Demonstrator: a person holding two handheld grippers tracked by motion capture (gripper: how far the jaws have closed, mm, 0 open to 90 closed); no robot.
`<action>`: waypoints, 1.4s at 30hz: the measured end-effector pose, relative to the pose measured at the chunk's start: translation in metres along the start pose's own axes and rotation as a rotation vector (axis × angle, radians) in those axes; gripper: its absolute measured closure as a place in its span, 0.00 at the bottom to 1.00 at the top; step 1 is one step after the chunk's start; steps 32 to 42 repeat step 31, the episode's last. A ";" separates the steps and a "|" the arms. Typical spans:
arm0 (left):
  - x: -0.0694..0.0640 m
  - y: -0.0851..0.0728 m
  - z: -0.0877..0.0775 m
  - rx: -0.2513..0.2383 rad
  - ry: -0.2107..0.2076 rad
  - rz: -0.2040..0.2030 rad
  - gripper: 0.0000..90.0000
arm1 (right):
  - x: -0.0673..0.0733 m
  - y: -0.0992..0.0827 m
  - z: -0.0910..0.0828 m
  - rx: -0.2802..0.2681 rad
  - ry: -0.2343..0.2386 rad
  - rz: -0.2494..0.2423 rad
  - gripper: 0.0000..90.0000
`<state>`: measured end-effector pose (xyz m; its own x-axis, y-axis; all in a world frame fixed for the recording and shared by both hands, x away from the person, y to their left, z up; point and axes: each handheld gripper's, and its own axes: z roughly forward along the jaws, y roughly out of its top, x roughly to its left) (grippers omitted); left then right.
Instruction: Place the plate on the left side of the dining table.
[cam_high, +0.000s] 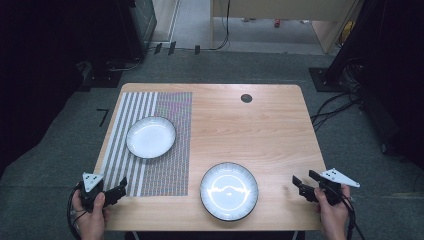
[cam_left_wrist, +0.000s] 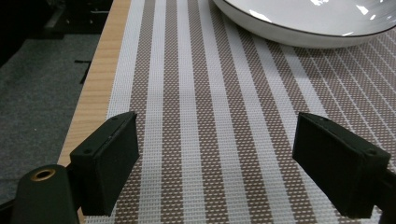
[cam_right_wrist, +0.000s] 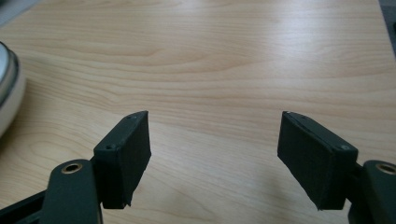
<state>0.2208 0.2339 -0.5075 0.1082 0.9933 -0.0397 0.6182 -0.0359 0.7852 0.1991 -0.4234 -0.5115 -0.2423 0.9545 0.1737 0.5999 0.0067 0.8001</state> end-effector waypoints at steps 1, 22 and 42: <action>0.000 -0.001 0.001 0.004 0.002 0.002 0.16 | -0.001 -0.001 0.001 0.008 -0.013 -0.006 0.29; -0.005 -0.004 0.011 0.075 -0.006 0.055 0.16 | 0.012 -0.006 0.019 0.129 -0.087 -0.115 0.15; -0.005 -0.004 0.011 0.076 -0.006 0.055 0.16 | 0.012 -0.005 0.019 0.130 -0.090 -0.113 0.14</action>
